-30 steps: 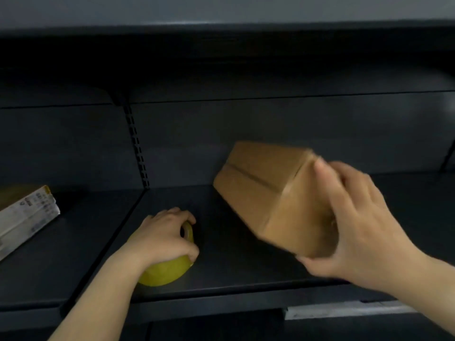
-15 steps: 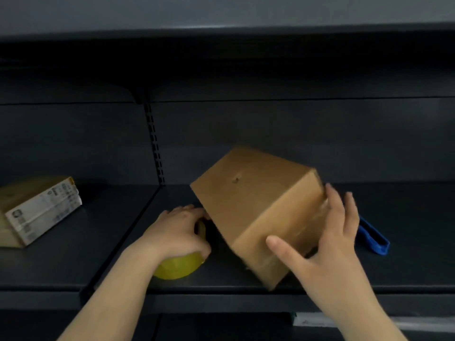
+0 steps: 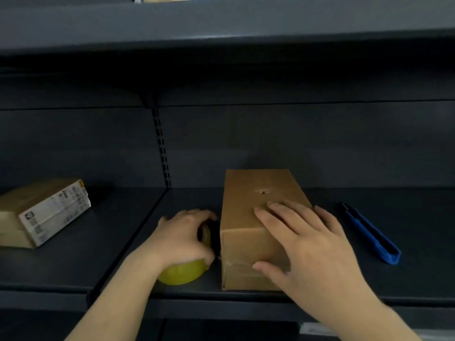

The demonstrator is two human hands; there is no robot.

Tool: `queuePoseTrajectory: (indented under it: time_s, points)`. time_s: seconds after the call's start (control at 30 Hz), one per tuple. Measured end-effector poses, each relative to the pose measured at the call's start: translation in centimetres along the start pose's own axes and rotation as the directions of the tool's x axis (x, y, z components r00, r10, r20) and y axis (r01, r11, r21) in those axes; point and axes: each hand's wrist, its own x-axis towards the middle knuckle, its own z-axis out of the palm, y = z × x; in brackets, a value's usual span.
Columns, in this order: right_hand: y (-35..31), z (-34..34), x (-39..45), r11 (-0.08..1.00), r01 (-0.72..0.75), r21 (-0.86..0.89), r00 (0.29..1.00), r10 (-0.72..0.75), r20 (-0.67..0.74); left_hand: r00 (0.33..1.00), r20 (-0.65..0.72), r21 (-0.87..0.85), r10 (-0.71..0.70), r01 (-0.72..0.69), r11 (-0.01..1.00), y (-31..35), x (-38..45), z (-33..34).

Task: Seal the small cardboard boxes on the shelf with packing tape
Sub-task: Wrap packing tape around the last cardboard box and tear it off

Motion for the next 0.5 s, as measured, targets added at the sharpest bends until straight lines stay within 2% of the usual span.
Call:
queuePoseTrajectory:
  time_s: [0.1,0.2,0.3,0.4,0.5]
  points:
    - [-0.2,0.7,0.8,0.998,-0.062,0.015,0.998,0.062,0.013,0.998,-0.058,-0.040,-0.019,0.017,0.999,0.0,-0.5,-0.4]
    - [-0.1,1.0,1.1,0.998,-0.062,-0.005,0.998,0.062,0.001,0.992,-0.114,-0.099,-0.047,0.036,0.994,-0.2,-1.0,-0.8]
    - [0.0,0.5,1.0,0.995,-0.091,0.043,0.992,0.094,-0.085,0.975,-0.217,-0.172,-0.034,-0.004,0.985,-0.5,-1.7,-0.9]
    - [-0.1,-0.5,1.4,0.961,-0.054,0.273,0.971,0.114,-0.211,0.927,-0.375,-0.373,-0.013,-0.138,0.917,-0.6,-3.6,-1.6]
    - [-0.8,-1.7,2.4,0.816,0.012,0.578,0.970,0.132,-0.205,0.869,-0.496,-0.486,0.005,-0.283,0.827,0.0,-6.1,-2.6]
